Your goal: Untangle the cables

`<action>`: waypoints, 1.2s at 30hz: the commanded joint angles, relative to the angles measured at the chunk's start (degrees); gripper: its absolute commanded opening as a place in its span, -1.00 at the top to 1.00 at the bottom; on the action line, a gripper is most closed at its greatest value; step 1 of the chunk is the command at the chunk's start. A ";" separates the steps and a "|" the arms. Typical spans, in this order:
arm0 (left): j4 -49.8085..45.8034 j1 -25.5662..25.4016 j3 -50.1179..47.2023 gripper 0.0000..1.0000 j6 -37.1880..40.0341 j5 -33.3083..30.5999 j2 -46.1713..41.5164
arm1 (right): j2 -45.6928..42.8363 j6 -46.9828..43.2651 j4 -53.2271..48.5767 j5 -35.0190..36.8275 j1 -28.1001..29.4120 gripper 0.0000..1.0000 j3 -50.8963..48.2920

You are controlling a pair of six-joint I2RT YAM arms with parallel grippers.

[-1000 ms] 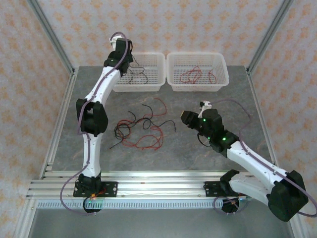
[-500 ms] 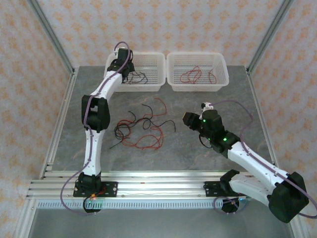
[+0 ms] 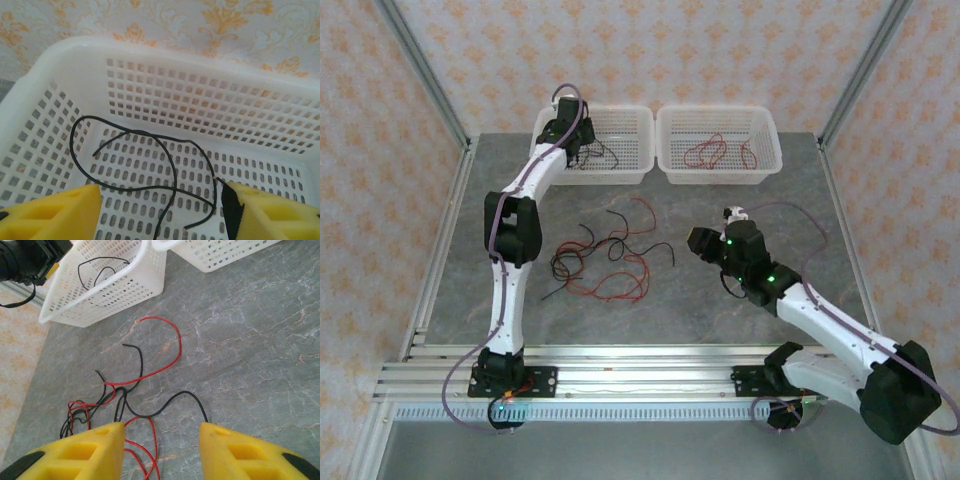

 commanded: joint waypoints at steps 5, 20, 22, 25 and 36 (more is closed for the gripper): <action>-1.89 -0.76 -4.68 -0.34 -1.34 1.87 -11.16 | 5.83 -2.09 -0.09 -1.33 2.69 0.14 4.18; -4.26 -7.18 -32.16 -0.34 -5.92 3.11 -40.17 | 27.37 -5.35 -0.02 -4.68 14.37 0.14 14.00; -3.52 -8.01 -36.24 -0.34 -6.84 3.56 -43.84 | 29.34 -5.84 -0.34 -4.61 14.86 0.14 14.69; -3.56 -9.32 -41.37 -0.34 -8.66 3.92 -48.74 | 31.56 -6.56 -0.02 -4.11 15.06 0.14 14.72; -4.96 -17.05 -53.51 -0.34 -12.89 2.44 -62.10 | 40.47 -9.40 0.18 -1.28 15.01 0.29 17.18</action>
